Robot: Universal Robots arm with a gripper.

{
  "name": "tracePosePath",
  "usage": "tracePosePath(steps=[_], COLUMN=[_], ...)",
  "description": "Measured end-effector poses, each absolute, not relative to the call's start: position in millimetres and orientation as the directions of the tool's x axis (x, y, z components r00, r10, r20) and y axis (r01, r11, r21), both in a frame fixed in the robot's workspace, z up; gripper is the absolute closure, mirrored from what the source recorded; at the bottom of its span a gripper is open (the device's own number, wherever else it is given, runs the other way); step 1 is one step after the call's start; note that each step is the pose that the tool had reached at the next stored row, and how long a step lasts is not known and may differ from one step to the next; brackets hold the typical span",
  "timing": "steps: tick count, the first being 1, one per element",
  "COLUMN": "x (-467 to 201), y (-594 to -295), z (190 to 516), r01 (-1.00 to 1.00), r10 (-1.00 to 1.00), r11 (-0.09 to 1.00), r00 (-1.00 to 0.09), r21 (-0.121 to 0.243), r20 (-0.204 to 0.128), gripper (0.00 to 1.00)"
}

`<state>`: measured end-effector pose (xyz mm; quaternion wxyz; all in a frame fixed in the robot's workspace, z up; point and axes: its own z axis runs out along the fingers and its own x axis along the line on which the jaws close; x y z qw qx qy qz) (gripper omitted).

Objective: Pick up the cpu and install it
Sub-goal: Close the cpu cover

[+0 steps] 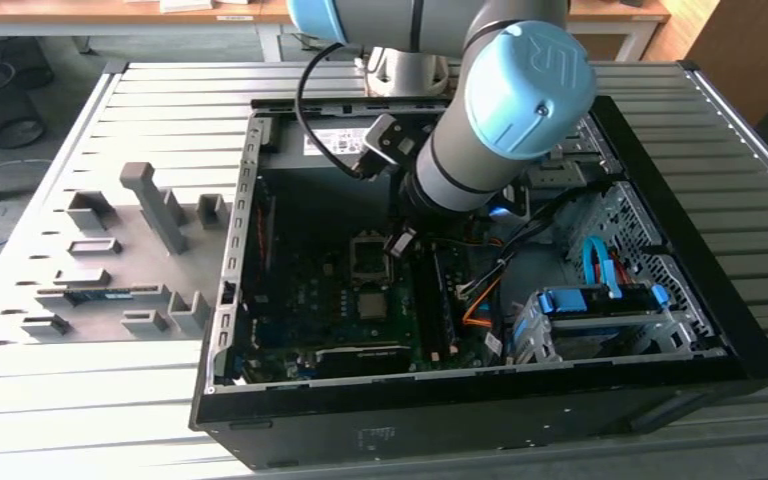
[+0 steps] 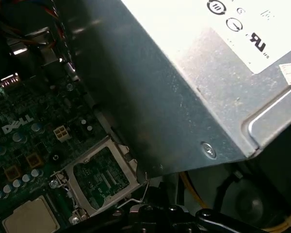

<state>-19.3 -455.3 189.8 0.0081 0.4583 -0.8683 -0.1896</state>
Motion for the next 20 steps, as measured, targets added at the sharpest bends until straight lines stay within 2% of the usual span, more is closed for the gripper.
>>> tracePosePath(steps=[20], x=[-24.4], y=[-455.3], z=[189.9], r01=[-0.795], r10=[-0.799], r11=[0.508], r00=[-0.579], r21=[0.331], r20=[-0.165], gripper=[0.90])
